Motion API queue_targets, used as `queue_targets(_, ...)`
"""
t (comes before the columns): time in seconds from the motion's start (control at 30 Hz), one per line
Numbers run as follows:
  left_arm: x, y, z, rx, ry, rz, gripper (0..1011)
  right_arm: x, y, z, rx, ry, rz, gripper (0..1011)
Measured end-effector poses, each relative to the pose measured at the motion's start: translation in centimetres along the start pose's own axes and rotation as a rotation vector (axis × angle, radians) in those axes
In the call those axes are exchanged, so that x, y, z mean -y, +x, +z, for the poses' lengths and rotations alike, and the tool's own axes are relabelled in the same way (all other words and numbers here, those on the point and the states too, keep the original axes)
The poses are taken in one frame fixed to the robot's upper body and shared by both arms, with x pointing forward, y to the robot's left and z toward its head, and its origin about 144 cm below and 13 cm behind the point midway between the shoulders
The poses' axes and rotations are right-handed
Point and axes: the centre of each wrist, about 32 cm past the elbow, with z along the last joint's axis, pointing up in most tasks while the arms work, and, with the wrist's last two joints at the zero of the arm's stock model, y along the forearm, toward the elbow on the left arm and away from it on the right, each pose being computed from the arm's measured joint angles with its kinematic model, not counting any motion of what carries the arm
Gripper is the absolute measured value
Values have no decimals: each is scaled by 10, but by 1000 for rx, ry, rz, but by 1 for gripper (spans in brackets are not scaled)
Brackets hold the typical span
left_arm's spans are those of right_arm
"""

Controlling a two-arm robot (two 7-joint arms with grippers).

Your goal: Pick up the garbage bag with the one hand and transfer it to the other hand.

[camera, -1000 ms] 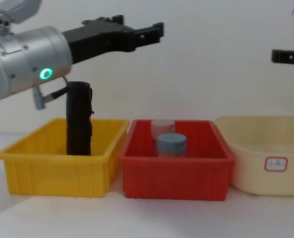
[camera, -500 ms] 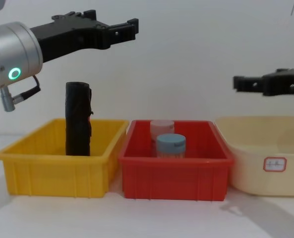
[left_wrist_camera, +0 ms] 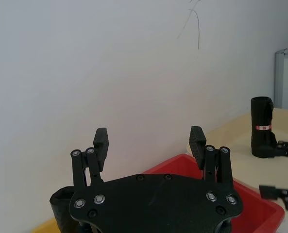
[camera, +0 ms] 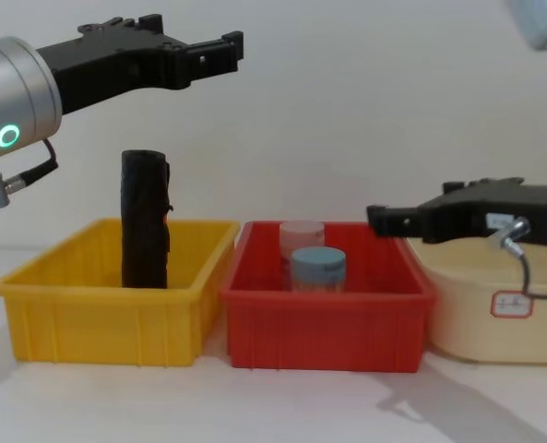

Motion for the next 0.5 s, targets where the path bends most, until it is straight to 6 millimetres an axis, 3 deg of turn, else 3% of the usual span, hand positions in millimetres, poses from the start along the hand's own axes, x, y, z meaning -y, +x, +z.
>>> queue_targets(0.5,-3,0,1,4,0,7,1002,-18,-12,-1,-32,-73,79,1000)
